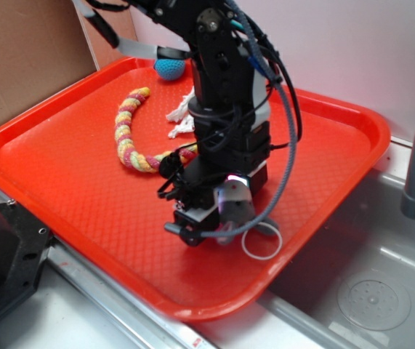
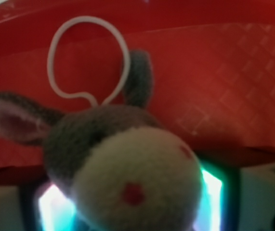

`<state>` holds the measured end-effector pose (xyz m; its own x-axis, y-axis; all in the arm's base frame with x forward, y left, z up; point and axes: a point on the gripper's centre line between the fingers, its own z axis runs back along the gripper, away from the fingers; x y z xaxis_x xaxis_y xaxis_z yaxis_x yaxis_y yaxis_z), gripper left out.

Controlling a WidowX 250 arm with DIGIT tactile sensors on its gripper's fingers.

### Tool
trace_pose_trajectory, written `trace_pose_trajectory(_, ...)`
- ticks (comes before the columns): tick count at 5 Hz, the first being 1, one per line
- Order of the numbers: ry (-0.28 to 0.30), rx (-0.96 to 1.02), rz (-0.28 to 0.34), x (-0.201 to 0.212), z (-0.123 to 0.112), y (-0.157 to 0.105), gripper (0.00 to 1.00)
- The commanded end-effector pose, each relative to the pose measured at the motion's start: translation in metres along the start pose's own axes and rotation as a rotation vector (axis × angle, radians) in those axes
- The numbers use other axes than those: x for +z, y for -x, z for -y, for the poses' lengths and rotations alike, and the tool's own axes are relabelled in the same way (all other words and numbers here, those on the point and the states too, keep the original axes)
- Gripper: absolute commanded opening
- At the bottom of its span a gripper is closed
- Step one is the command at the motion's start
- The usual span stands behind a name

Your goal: Grab the gray animal.

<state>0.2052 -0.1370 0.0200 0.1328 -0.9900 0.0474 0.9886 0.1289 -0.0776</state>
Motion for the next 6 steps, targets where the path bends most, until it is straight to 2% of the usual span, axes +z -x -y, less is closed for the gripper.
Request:
trace_pose_trajectory(1, -0.022, 0.139, 0.021, 0.024, -0.002, 0.018, 0.00)
trace_pose_trajectory(2, -0.027, 0.392, -0.017, 0.068, -0.022, 0.049, 0.00)
trace_pose_trajectory(3, -0.085, 0.645, -0.052, 0.103, -0.031, 0.069, 0.00)
trace_pose_trajectory(5, -0.086, 1.144, -0.025, 0.151, -0.024, 0.131, 0.00)
trace_pose_trajectory(6, -0.112, 1.394, -0.009, 0.161, -0.010, 0.143, 0.00)
